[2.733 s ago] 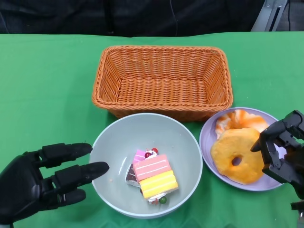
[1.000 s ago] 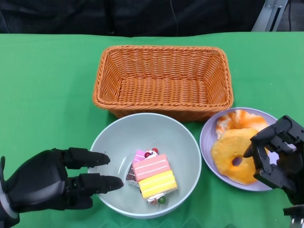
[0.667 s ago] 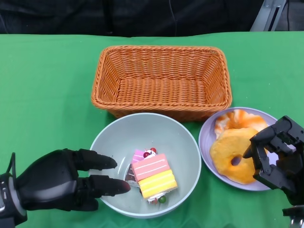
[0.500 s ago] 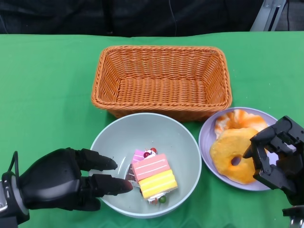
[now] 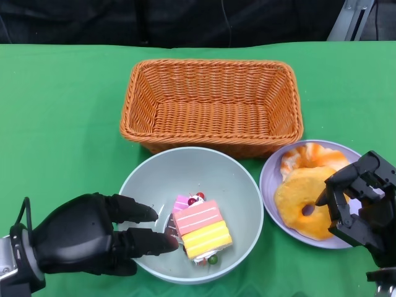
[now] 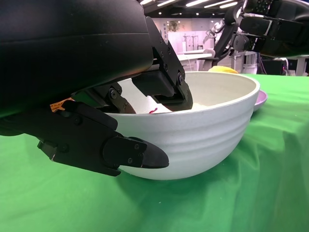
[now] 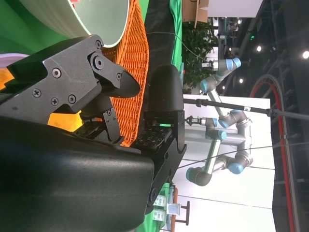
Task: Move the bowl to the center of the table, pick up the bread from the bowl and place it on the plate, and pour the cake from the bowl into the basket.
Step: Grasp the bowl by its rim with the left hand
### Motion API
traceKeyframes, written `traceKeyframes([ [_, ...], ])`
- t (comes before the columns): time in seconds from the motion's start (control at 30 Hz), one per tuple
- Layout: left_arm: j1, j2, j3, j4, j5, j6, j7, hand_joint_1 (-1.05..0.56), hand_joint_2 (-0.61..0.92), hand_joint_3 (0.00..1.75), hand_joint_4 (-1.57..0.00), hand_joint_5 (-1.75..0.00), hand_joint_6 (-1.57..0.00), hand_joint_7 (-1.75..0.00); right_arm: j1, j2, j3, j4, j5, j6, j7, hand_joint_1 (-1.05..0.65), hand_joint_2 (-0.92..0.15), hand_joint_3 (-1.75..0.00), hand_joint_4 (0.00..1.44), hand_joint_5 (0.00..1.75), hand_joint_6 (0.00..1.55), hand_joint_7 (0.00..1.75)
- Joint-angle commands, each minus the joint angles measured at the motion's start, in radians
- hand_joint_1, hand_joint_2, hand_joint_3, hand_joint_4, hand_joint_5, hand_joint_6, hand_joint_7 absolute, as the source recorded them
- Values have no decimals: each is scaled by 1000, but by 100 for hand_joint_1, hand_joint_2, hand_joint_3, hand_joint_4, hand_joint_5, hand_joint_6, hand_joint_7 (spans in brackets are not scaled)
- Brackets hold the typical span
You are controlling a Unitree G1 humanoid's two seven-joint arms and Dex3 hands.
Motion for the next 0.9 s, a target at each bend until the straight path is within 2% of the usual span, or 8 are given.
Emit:
traceKeyframes([
  [0.03,27,4,11,-13,4,24,-20,-41,92,23,-77,0,-63,0,4,-5,-5,-13,-1,-6,-5,-4,-63,-101,68,166,67,134],
  [0.37,55,-15,20,-47,1,89,-25,-40,92,24,-79,-1,-66,-1,0,-5,-6,-6,-7,-8,-9,-5,-63,-99,68,166,66,135],
  [0.63,101,-29,44,-110,-9,177,-108,-42,92,27,-78,-1,-65,-1,-2,-3,-7,-2,-3,-16,-6,-4,-64,-98,68,167,66,136],
  [0.9,91,-60,34,-70,-1,190,-124,-42,92,29,-79,-1,-65,0,4,-2,-5,-9,-4,-8,-8,-3,-63,-100,69,166,67,135],
])
